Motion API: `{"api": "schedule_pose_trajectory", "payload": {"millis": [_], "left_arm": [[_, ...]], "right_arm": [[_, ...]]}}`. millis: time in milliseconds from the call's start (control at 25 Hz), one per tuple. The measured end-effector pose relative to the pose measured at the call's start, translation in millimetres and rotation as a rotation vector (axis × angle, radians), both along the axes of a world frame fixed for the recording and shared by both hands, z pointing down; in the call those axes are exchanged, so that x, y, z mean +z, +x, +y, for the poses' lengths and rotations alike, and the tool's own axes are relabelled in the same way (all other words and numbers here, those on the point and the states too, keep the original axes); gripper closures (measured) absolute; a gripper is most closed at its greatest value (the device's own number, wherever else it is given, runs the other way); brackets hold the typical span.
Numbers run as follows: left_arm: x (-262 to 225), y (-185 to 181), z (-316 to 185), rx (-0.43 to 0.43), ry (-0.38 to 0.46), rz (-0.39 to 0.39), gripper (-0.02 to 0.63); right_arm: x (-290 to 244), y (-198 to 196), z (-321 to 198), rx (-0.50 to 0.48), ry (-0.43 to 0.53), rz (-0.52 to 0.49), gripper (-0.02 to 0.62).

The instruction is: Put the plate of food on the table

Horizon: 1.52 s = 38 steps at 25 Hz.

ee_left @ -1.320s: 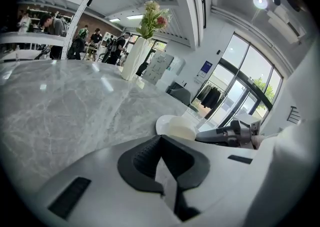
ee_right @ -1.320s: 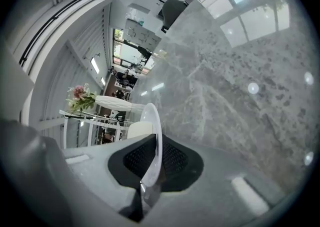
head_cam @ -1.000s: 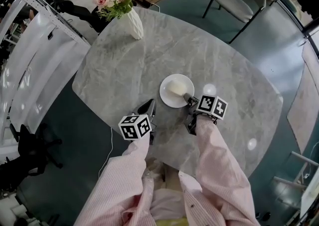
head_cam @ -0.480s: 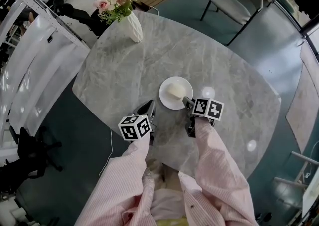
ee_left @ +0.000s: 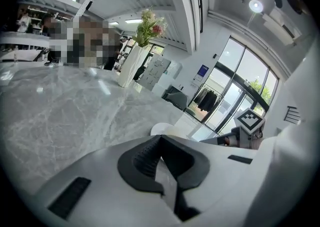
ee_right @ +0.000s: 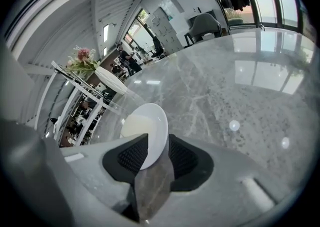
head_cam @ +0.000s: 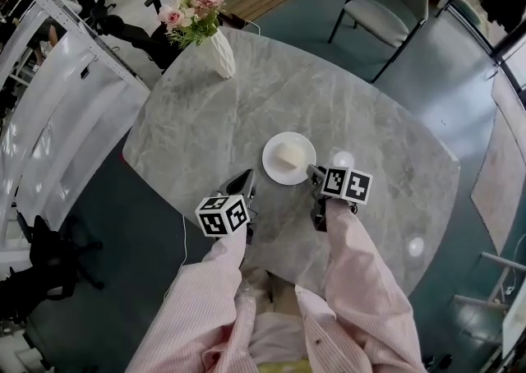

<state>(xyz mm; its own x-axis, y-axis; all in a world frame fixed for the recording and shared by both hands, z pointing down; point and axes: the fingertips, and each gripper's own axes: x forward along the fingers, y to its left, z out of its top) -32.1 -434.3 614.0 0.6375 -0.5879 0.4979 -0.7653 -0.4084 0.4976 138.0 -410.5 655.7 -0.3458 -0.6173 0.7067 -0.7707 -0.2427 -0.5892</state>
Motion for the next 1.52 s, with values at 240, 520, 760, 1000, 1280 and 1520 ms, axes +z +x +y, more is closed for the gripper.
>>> {"api": "schedule_pose_trajectory", "payload": {"millis": [240, 520, 760, 1000, 1280, 1520], "left_arm": [[-22.8, 2.2, 4.8, 0.045, 0.069, -0.011, 0.609], [-48.9, 2.6, 14.2, 0.088, 0.15, -0.006, 0.609], [-76.3, 3.2, 21.2, 0.122, 0.238, 0.001, 0.609], [-109.4, 3.8, 26.7, 0.162, 0.351, 0.029, 0.609], [-153.0, -8.7, 29.1, 0.142, 0.479, 0.039, 0.609], [-170.8, -18.8, 33.2, 0.121, 0.539, 0.044, 0.609]], "right_arm": [[-21.9, 0.0, 7.4, -0.045, 0.076, 0.069, 0.496], [-65.7, -10.9, 13.9, -0.102, 0.26, 0.11, 0.568], [-107.9, -11.3, 26.2, -0.117, 0.421, 0.099, 0.588], [-146.8, -8.2, 39.1, -0.081, 0.568, 0.06, 0.589], [-186.4, -9.7, 54.8, -0.077, 0.704, 0.097, 0.591], [-205.2, -10.2, 63.0, -0.059, 0.783, 0.11, 0.591]]}}
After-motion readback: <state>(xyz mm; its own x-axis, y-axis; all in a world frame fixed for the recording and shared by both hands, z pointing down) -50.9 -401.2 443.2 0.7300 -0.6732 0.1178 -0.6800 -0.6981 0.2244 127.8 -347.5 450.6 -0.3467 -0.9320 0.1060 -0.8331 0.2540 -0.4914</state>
